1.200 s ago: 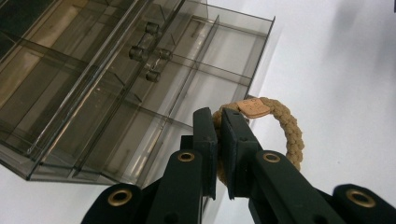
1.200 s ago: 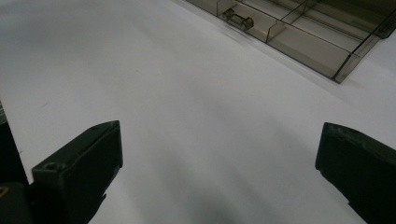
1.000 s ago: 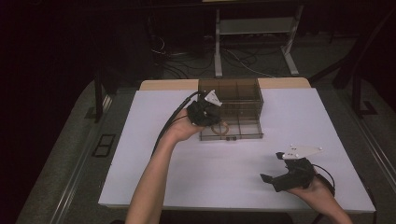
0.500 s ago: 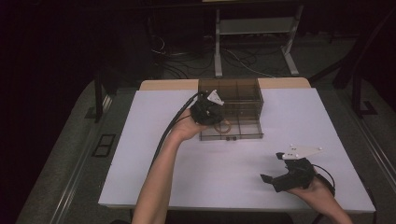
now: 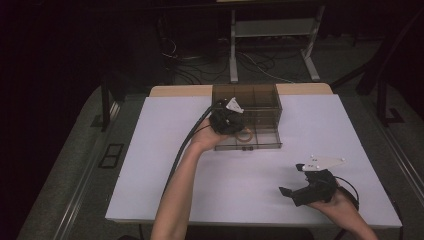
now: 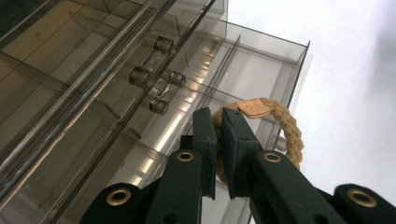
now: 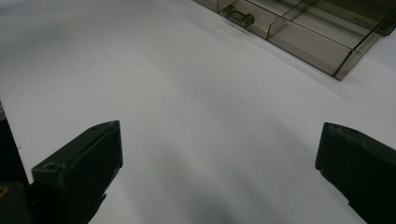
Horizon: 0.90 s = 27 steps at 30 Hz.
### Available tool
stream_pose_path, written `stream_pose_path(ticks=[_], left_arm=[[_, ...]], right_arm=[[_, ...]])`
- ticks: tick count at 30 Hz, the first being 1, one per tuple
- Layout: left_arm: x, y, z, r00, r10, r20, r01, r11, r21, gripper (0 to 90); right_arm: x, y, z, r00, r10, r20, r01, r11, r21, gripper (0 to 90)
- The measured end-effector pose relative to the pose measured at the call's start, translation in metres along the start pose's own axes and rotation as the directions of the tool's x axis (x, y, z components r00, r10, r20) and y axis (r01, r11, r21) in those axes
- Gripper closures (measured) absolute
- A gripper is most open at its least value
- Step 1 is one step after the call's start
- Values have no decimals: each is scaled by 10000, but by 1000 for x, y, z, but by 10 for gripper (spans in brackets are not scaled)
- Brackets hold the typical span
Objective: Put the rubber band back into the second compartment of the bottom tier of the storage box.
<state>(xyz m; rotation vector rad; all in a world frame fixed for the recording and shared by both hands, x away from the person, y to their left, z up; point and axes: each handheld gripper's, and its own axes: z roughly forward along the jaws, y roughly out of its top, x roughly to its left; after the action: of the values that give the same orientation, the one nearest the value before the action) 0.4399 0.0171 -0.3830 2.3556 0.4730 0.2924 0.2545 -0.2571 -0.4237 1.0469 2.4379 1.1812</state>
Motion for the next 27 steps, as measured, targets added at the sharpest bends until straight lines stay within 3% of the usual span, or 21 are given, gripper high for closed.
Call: stream_pose_path(ticks=[10, 16, 27], left_arm=[[0, -3, 12, 10000, -36, -1, 36, 10000, -22, 831], [5, -6, 15, 9995, -318, 2, 318, 9993, -185, 831], [5, -9, 31, 9992, -401, -65, 401, 9992, -67, 830]], right_arm=[[0, 0, 0, 10000, -40, -17, 40, 10000, 63, 1], [1, 0, 1, 10000, -76, -35, 76, 9999, 139, 1], [0, -1, 1, 10000, -88, -42, 89, 9999, 145, 1]])
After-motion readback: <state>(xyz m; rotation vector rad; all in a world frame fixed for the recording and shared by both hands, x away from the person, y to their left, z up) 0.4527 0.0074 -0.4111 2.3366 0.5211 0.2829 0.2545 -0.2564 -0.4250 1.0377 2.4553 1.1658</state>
